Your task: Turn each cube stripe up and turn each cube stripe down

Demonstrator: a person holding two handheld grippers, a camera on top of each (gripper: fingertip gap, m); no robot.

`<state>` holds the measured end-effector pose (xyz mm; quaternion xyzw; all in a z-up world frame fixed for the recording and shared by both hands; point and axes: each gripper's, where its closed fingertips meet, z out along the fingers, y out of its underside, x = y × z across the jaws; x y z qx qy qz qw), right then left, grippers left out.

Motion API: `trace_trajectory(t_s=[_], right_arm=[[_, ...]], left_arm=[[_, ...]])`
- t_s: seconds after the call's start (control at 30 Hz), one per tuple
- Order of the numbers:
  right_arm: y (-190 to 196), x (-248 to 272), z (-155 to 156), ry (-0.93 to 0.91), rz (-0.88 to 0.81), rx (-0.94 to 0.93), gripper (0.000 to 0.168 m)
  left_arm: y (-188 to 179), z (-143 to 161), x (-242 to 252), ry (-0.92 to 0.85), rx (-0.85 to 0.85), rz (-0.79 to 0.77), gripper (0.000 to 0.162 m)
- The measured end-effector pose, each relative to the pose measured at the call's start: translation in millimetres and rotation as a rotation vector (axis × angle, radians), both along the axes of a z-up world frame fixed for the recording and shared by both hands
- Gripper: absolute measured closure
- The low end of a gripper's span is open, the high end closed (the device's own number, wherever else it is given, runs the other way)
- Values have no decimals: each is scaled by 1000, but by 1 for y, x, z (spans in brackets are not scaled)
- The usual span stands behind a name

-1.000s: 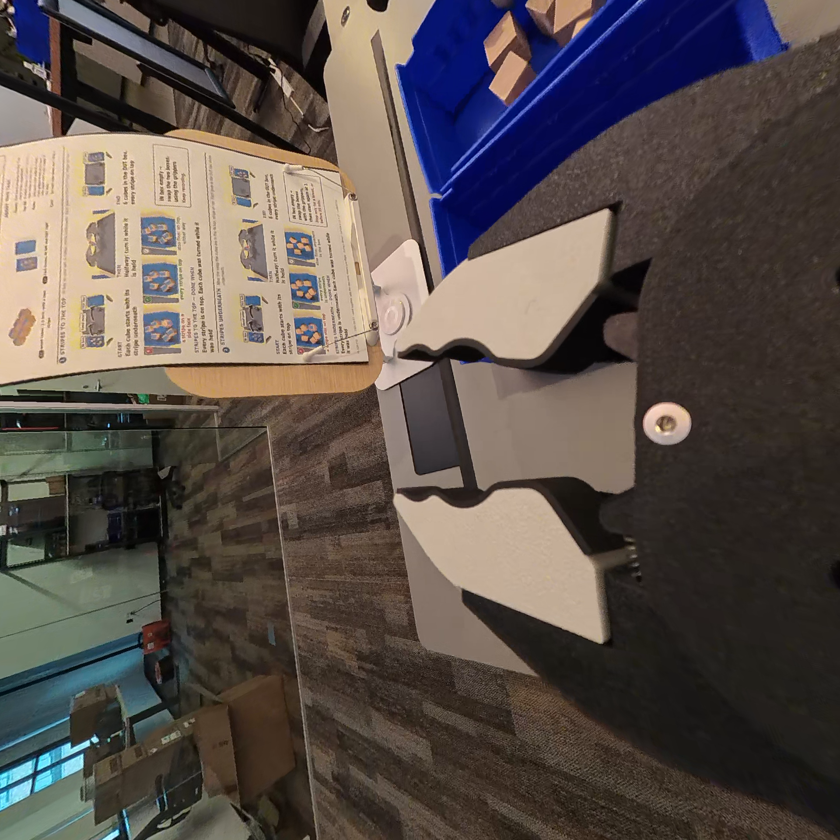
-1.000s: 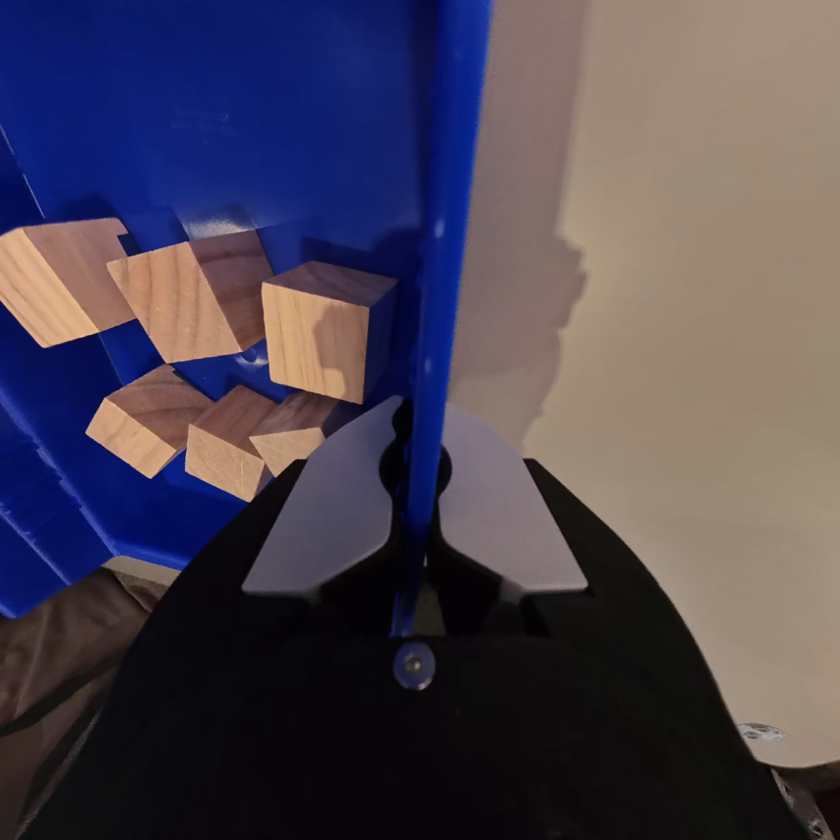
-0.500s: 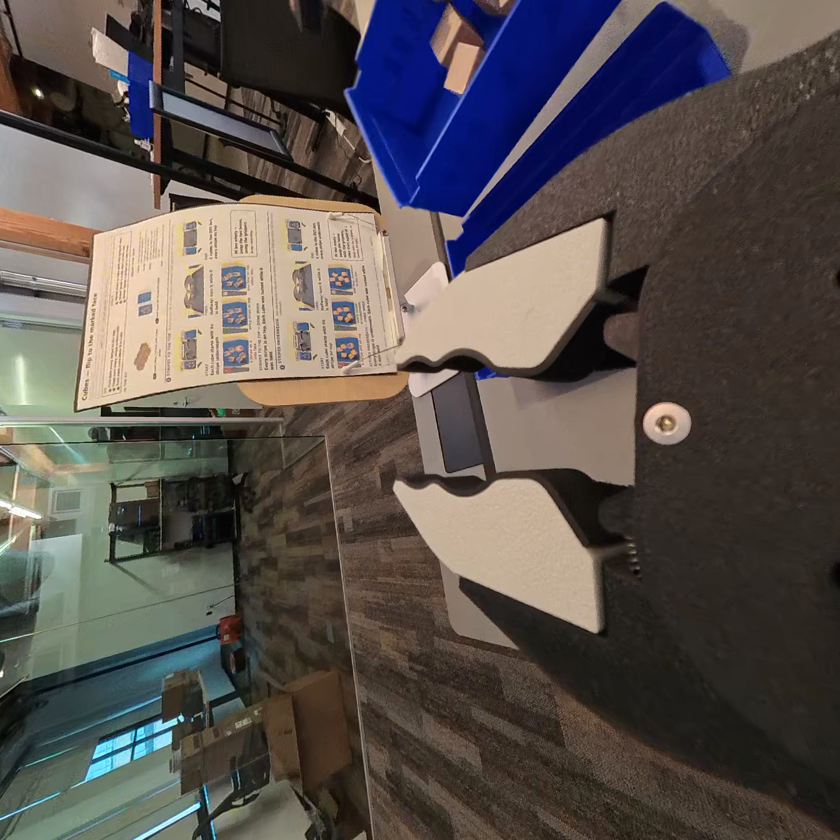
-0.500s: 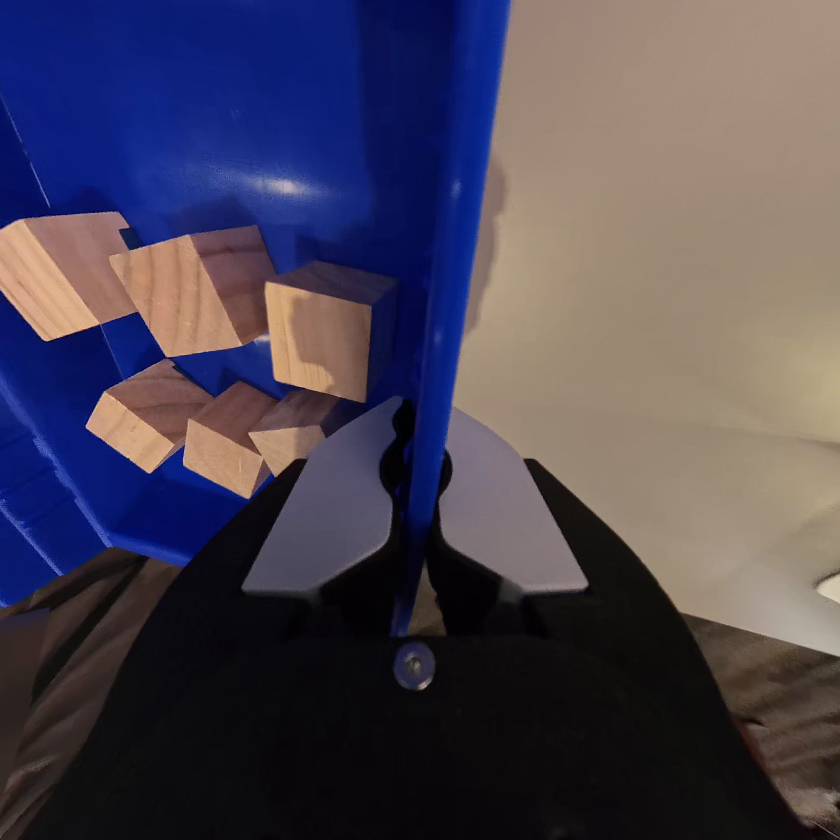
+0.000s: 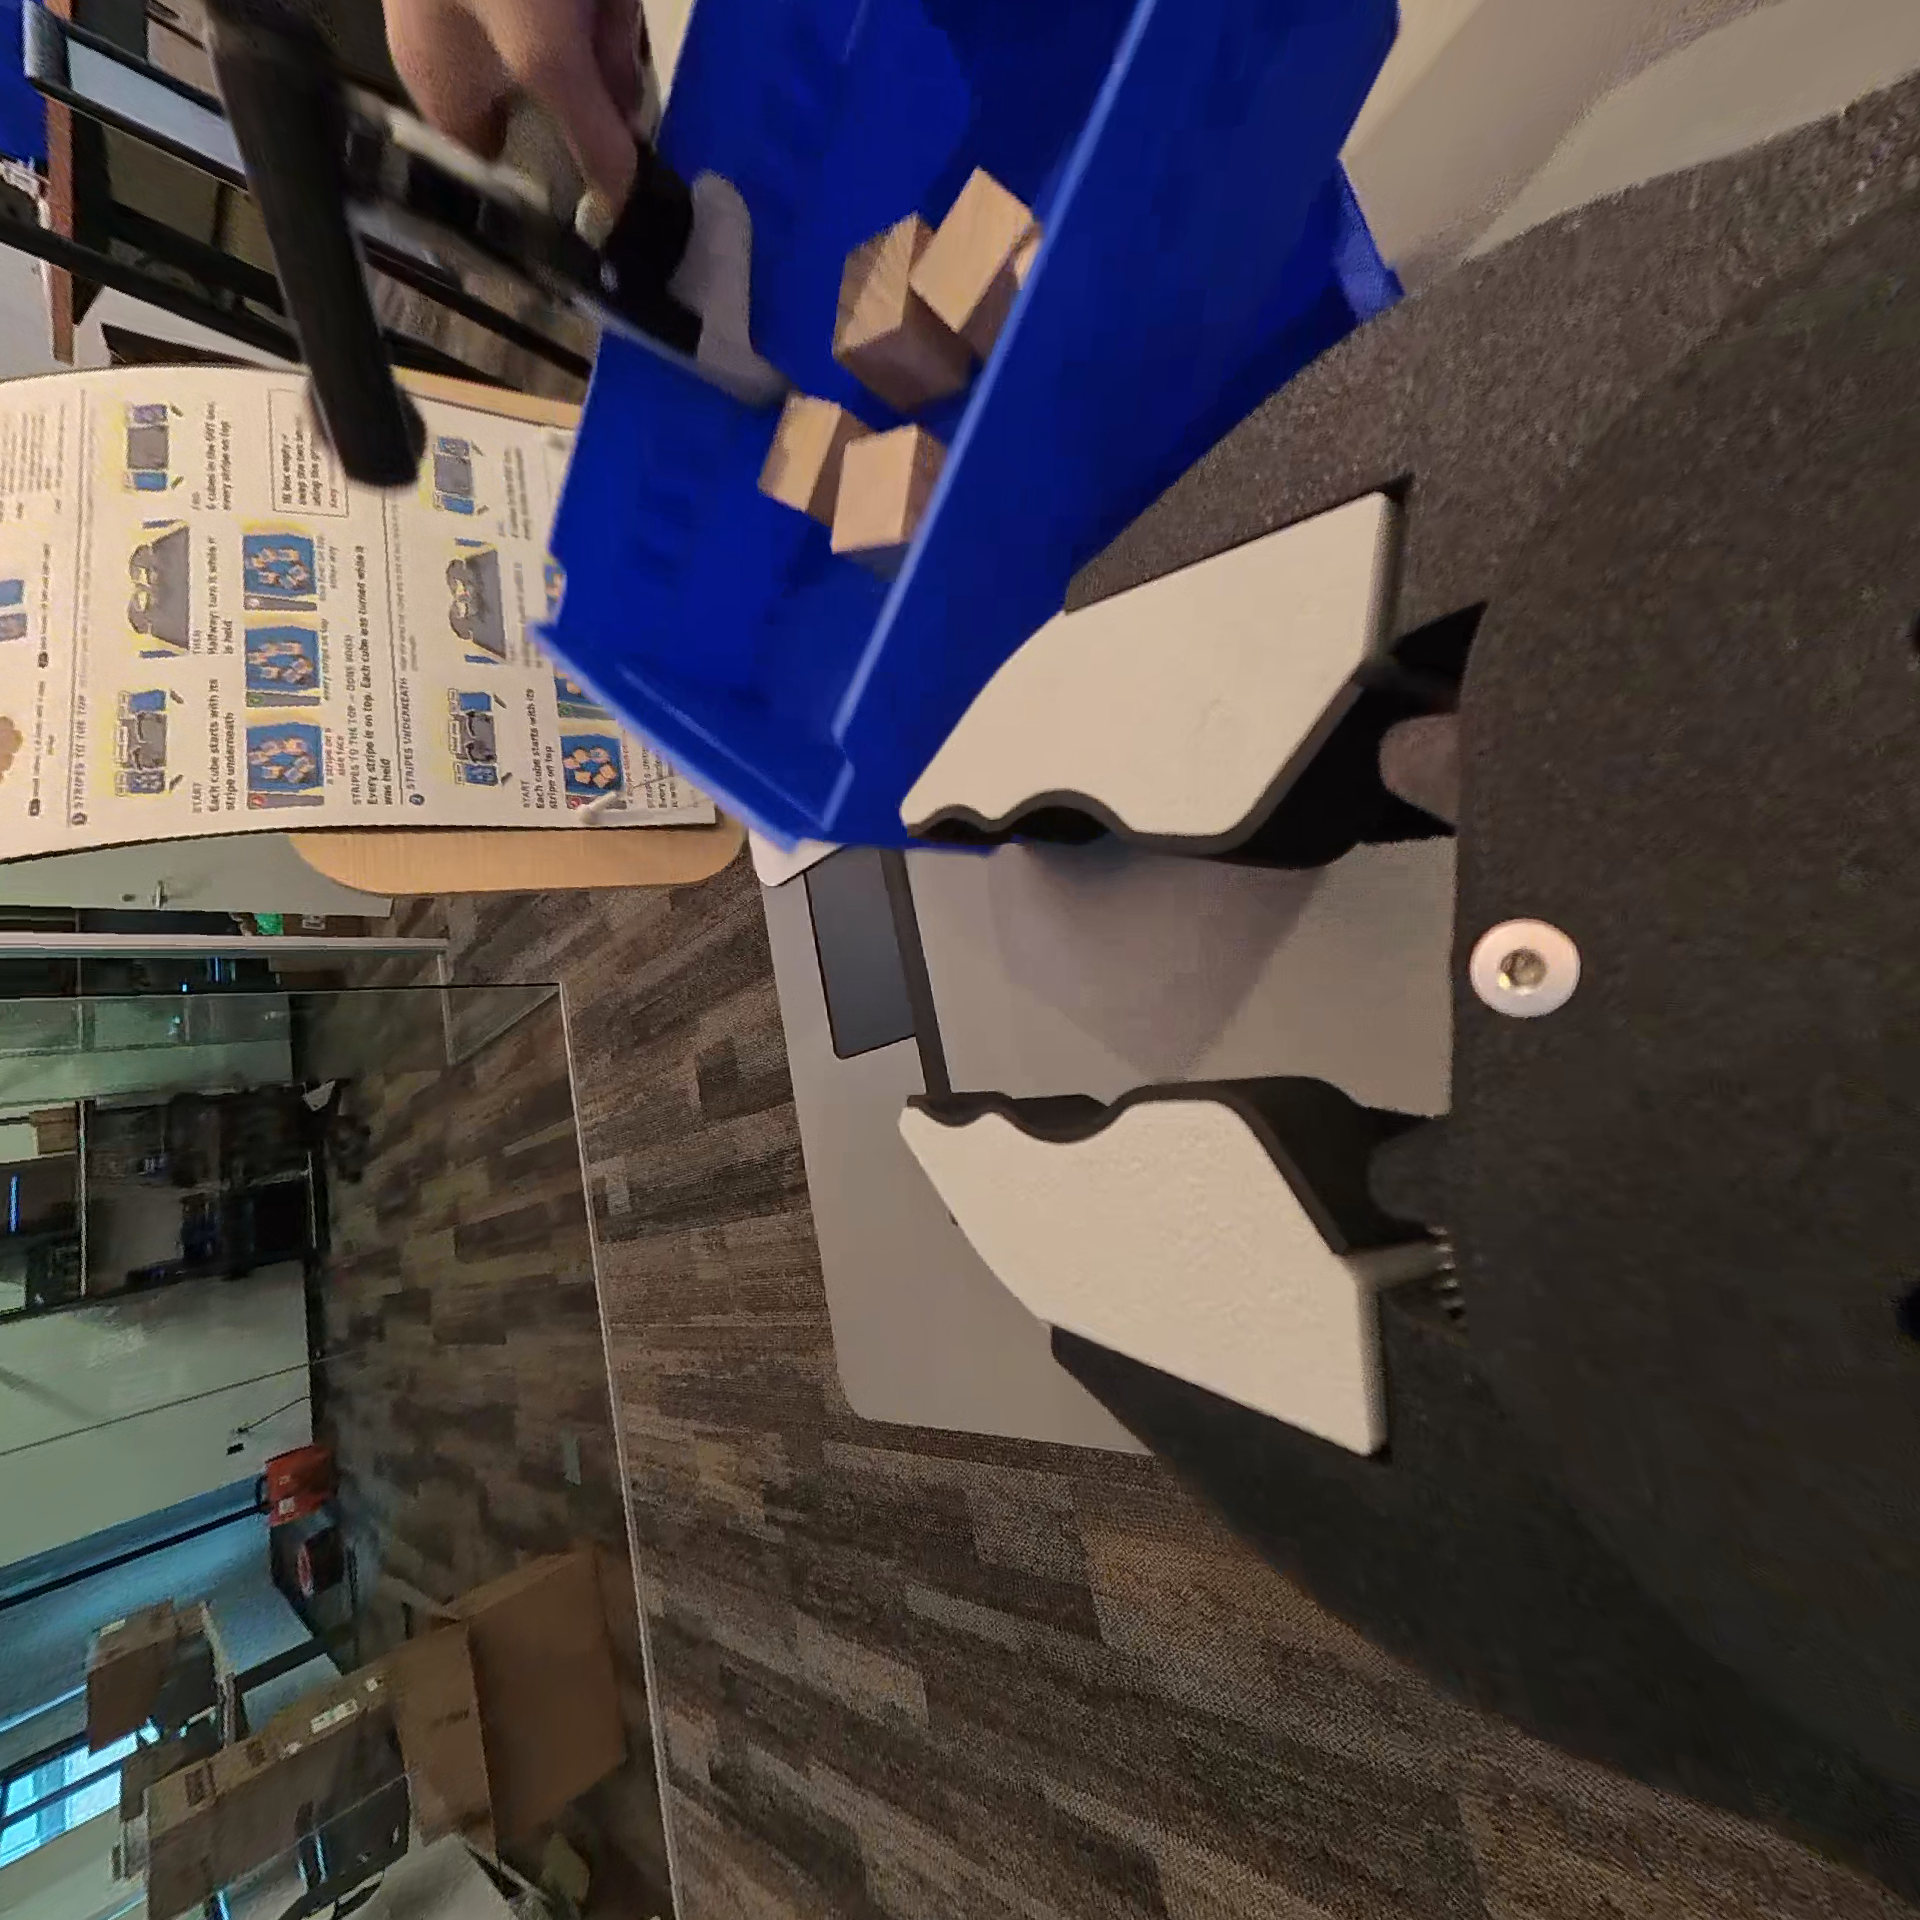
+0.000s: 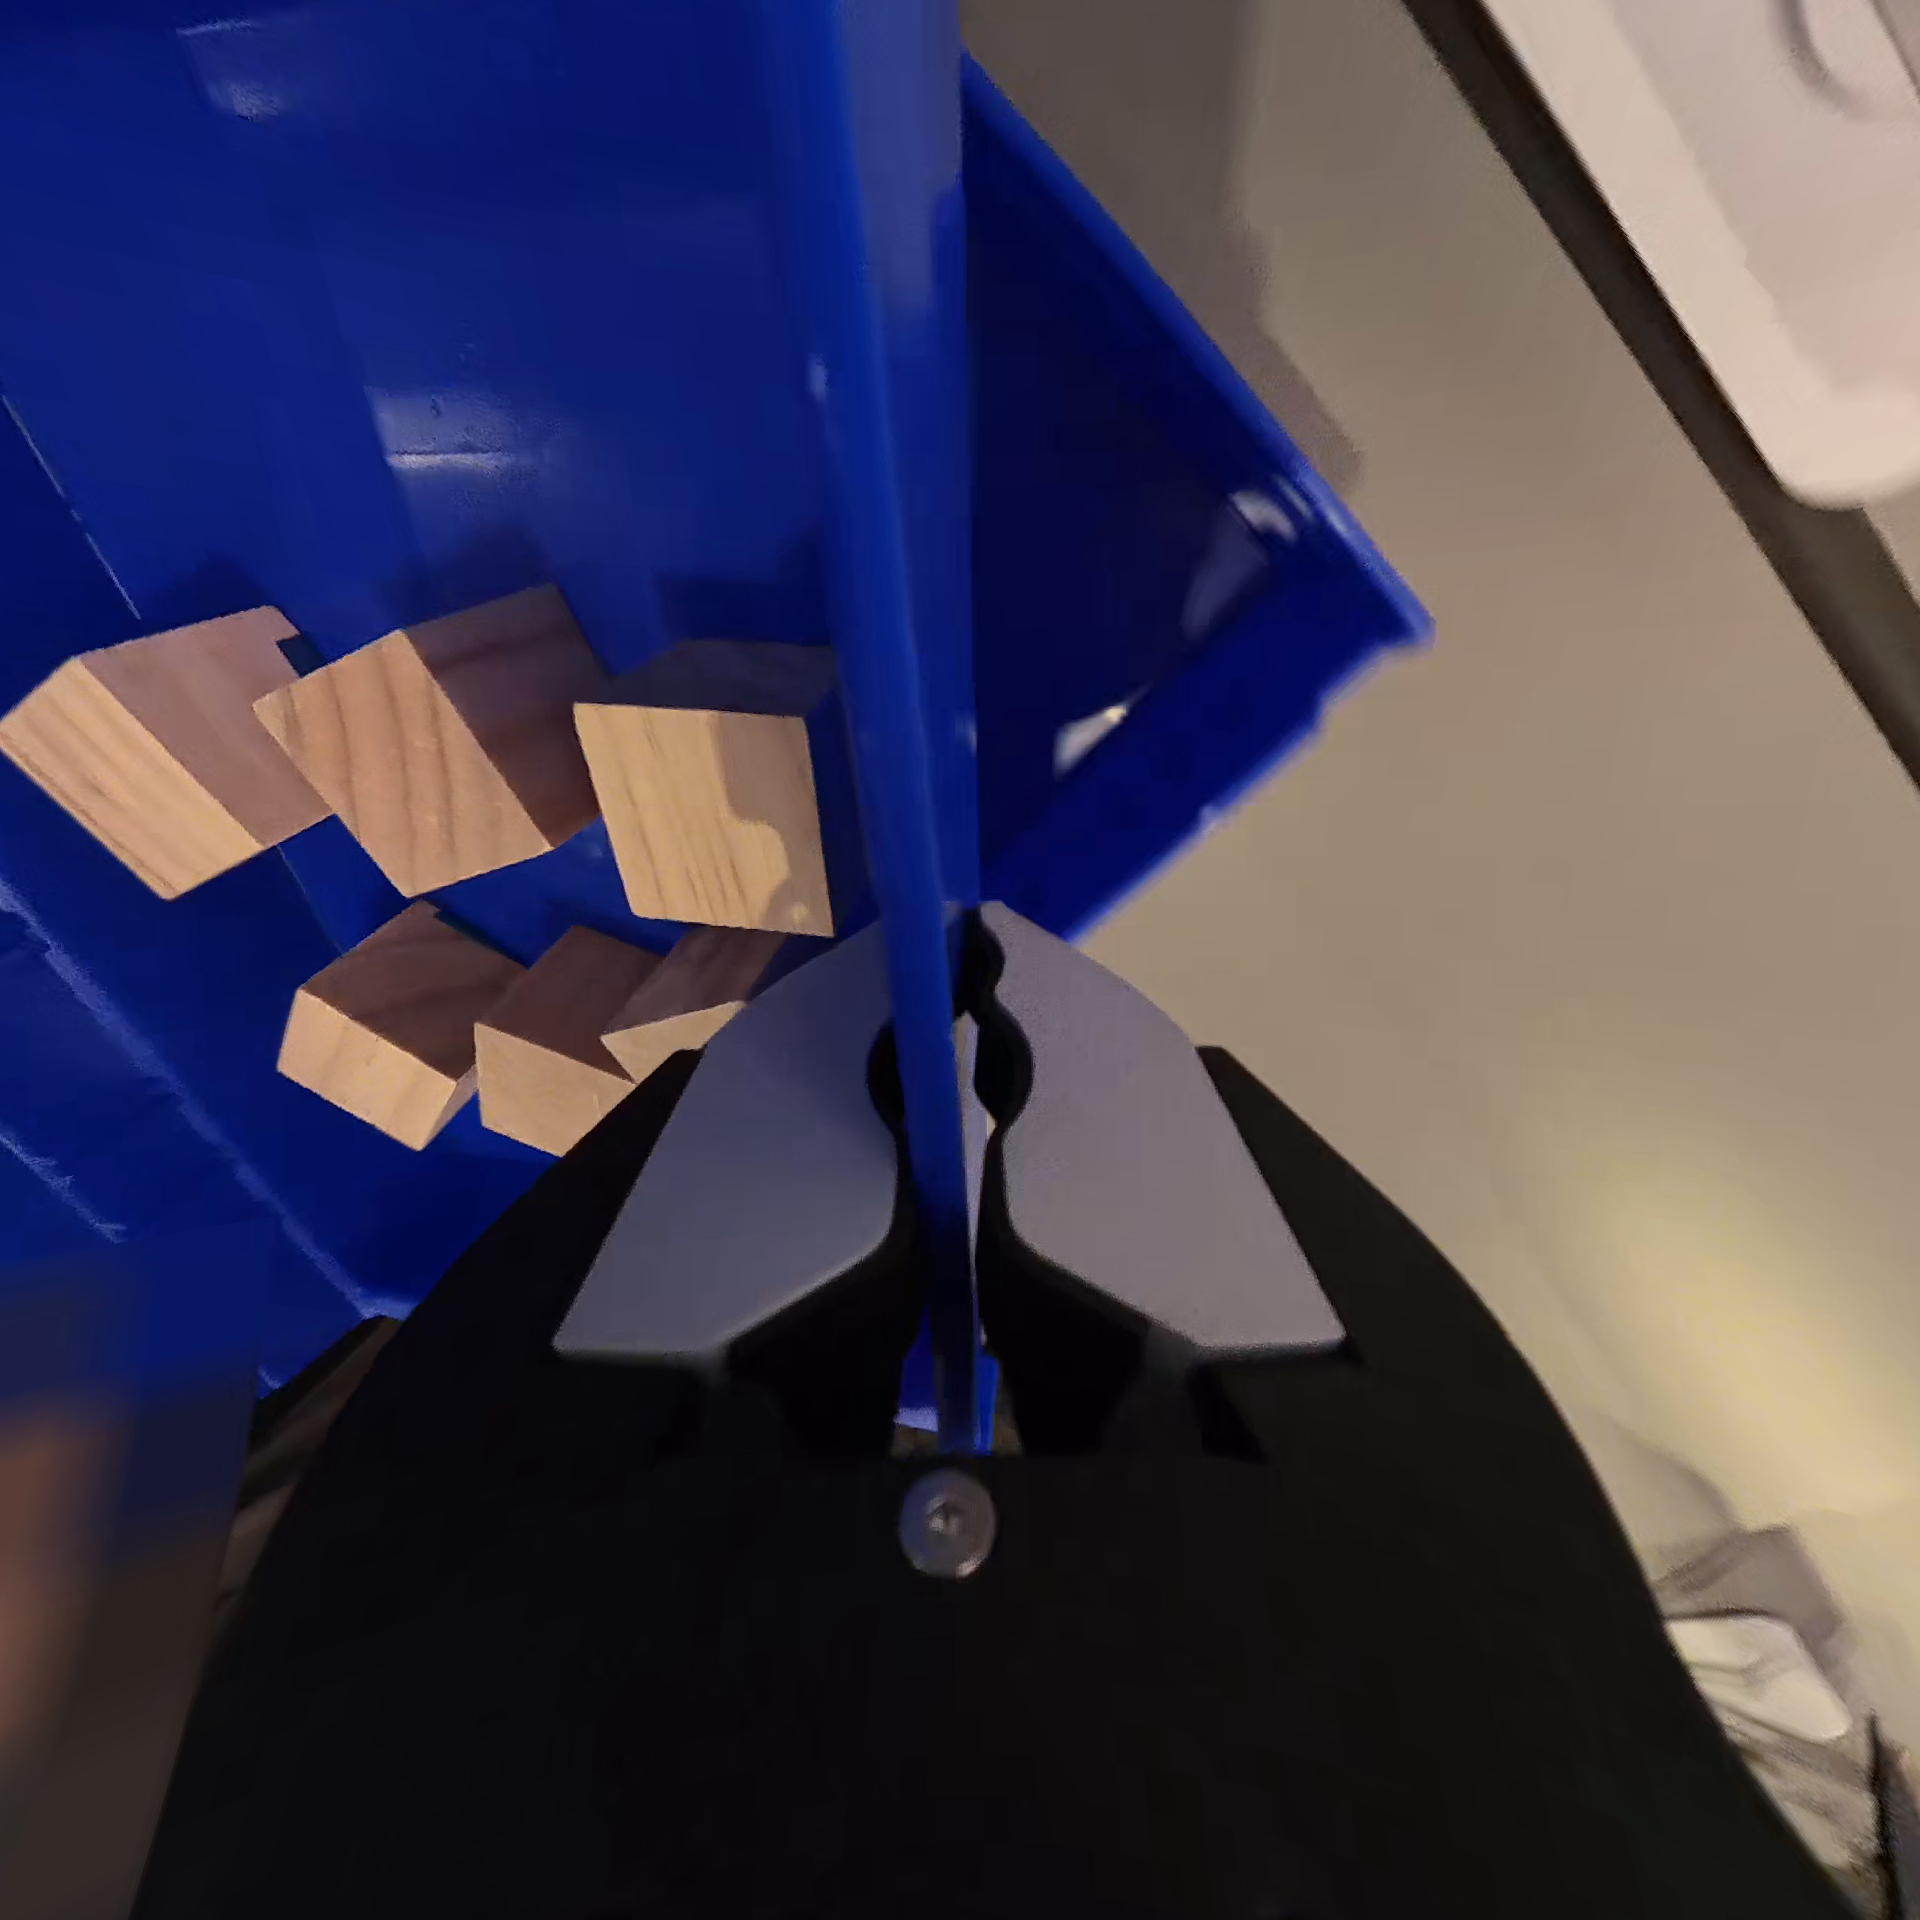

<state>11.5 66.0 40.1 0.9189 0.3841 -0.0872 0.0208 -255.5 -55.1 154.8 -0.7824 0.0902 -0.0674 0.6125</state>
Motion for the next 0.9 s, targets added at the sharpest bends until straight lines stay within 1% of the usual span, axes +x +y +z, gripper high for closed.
trace_trajectory(t_s=[0.13,0.2,0.27,0.3,0.37,0.43,0.5,0.57,0.67,0.8,0.9], right_arm=[[3,-86,-12,24,119,-21,162],[4,-125,-19,37,151,-31,163],[6,-161,-27,45,177,-35,163],[7,-178,-31,45,190,-35,162],[7,-209,-38,46,229,-23,161],[9,-237,-46,52,250,-10,162],[11,-260,-53,65,256,-4,162],[11,-277,-63,73,252,-11,161],[9,-291,-87,74,241,-32,161],[8,-291,-129,40,235,-22,162],[8,-285,-152,20,205,-14,161]], left_arm=[[-14,-3,-11,41,-18,68,115],[-25,2,-20,34,7,108,114],[-38,12,-25,13,67,132,115],[-46,18,-27,-1,103,145,117],[-59,31,-29,-47,187,156,134],[-69,42,-26,-88,263,124,137],[-71,46,-24,-135,289,81,136],[-66,42,-26,-153,266,63,135],[-54,31,-37,-161,213,80,128],[-43,20,-39,-186,149,60,124],[-38,19,-33,-181,140,46,122]])
